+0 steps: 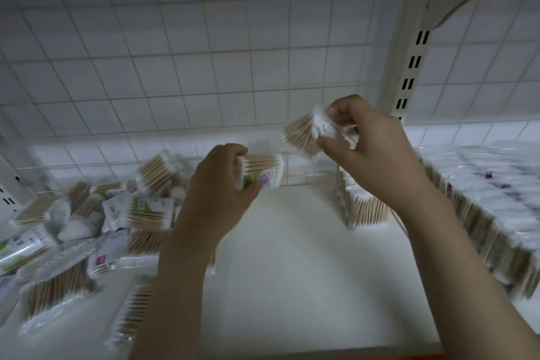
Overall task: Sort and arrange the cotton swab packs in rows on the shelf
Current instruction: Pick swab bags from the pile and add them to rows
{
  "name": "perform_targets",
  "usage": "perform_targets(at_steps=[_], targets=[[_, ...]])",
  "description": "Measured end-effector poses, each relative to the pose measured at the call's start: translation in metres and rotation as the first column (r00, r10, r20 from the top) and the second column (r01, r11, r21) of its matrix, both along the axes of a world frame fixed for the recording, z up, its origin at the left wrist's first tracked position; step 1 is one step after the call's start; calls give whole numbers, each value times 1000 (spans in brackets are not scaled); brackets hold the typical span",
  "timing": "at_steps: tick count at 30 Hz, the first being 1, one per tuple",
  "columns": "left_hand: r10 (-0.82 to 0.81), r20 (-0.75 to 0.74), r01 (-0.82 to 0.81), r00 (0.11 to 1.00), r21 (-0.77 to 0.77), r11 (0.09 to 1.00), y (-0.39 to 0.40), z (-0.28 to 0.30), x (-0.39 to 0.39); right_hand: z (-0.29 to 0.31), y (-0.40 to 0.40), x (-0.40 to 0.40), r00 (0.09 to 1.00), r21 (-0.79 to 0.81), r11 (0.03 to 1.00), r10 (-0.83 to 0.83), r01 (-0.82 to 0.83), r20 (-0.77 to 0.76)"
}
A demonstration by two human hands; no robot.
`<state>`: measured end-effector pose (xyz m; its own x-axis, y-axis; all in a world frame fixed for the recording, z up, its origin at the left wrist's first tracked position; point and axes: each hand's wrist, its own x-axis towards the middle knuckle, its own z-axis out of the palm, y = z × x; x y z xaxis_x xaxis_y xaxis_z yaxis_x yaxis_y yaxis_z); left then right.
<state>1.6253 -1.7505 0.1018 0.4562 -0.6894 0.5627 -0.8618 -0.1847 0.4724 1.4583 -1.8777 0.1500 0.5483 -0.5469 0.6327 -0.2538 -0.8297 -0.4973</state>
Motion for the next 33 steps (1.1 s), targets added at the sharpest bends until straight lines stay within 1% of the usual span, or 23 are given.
perform_targets(at_steps=[2, 5, 8, 10, 14, 16, 19, 22, 25, 28, 33], targets=[[-3, -55, 2, 999, -19, 1000, 3, -4, -18, -3, 4, -21, 999, -21, 1000, 7, -8, -47], [-48, -192, 37, 980, -58, 998, 2, -14, -44, -13, 2, -51, 987, -57, 998, 2, -11, -158], [-97, -245, 87, 965, -48, 995, -3, -25, -63, -29, -5, -74, 970, -17, 1000, 5, -9, -244], [-117, -247, 116, 962, -19, 993, -8, -32, -72, -40, -11, -87, 962, 10, 1000, 9, -6, -274], [-120, -208, 124, 971, 7, 992, -16, -38, -86, -55, -23, -100, 947, 54, 998, -3, 21, -321], [-129, -203, 133, 971, 4, 991, -18, -40, -91, -60, -28, -100, 931, 56, 998, -12, 35, -365], [-141, -182, 140, 973, -17, 990, -22, -44, -96, -66, -33, -98, 908, 62, 998, 13, 14, -419], [-123, -172, 118, 977, -38, 992, -23, -48, -99, -70, -39, -95, 888, 70, 998, 29, 4, -458], [-68, -174, 61, 982, -46, 997, -23, -51, -102, -75, -47, -92, 888, 69, 997, 46, -16, -458], [-23, -181, 17, 983, -34, 999, -21, -54, -105, -81, -50, -87, 886, 30, 1000, 19, -6, -464], [42, -201, -47, 979, -18, 999, -17, -61, -118, -91, -58, -81, 913, 36, 998, 67, -57, -403]])
